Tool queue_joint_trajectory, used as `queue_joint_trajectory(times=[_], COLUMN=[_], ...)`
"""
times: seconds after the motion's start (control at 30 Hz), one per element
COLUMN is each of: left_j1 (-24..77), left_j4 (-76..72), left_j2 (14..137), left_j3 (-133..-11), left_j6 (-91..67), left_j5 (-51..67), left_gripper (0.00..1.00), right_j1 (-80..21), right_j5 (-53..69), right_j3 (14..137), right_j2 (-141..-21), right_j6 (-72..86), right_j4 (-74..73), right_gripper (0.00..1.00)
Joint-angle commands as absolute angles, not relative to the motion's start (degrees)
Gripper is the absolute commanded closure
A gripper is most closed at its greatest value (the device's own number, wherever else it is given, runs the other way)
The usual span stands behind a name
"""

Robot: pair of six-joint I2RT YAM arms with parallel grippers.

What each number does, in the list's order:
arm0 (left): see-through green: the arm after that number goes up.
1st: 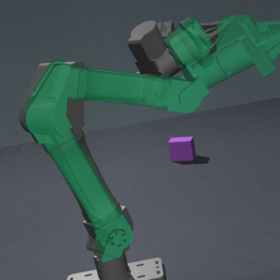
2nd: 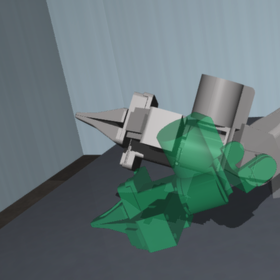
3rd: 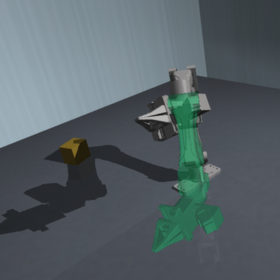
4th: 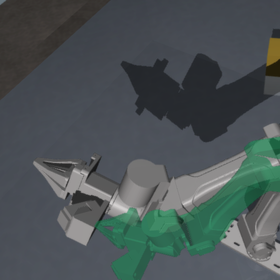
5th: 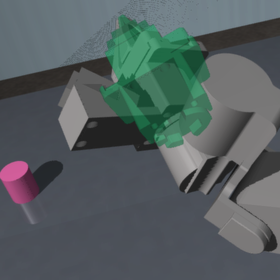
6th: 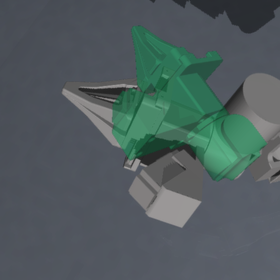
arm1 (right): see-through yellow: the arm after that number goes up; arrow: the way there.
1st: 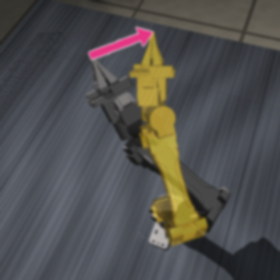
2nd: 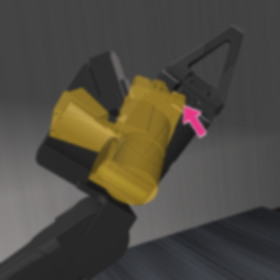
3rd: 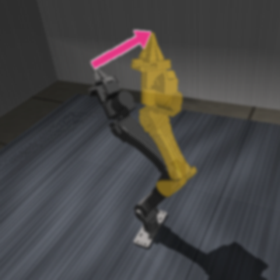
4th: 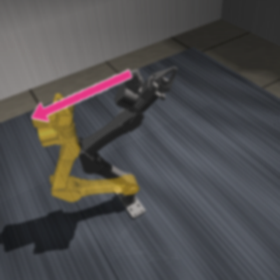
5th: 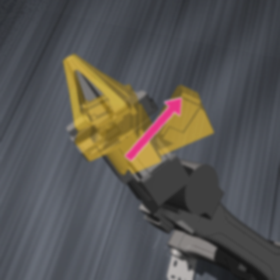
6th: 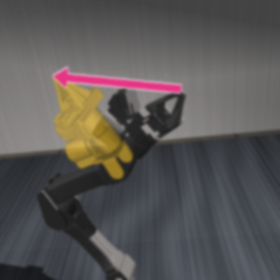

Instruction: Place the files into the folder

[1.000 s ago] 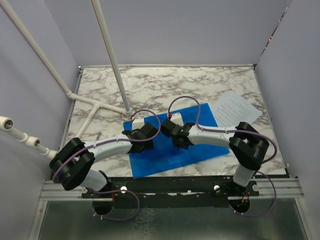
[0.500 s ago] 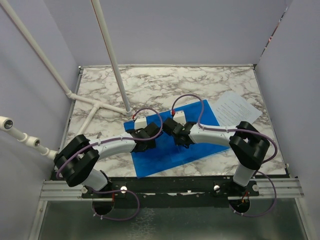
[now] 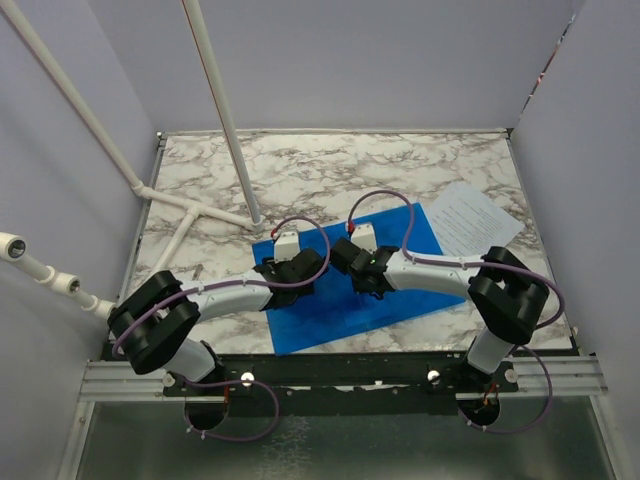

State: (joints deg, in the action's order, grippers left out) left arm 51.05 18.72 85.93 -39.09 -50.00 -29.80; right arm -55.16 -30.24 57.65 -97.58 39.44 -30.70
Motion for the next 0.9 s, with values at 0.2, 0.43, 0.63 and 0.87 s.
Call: queue_joint_trajectory(times=[0.2, 0.43, 0.63, 0.87], left_j1=[52.25, 52.26, 52.24, 52.28], left_j4=[26.50, 26.24, 25.45, 24.22], left_j2=[85.20, 86.71, 87.99, 89.35], left_j3=[-36.50, -36.32, -36.44, -35.76], left_j6=[-52.47, -52.43, -52.14, -51.99], left_j5=[-15.37, -15.94, -15.97, -15.61], left_gripper=[0.24, 0.22, 0.22, 0.22], right_j1=[-55.64, -55.64, -55.63, -55.37], right_j5=[-28.81, -28.33, -28.72, -28.34], right_j3=[57.79, 56.18, 57.13, 57.97], right_j2=[-96.49, -95.96, -97.00, -98.45], right_j6=[38.80, 39.48, 39.24, 38.59], right_j4=[-36.20, -35.24, -34.59, -33.74], right_gripper=[0.99, 0.97, 0.98, 0.98])
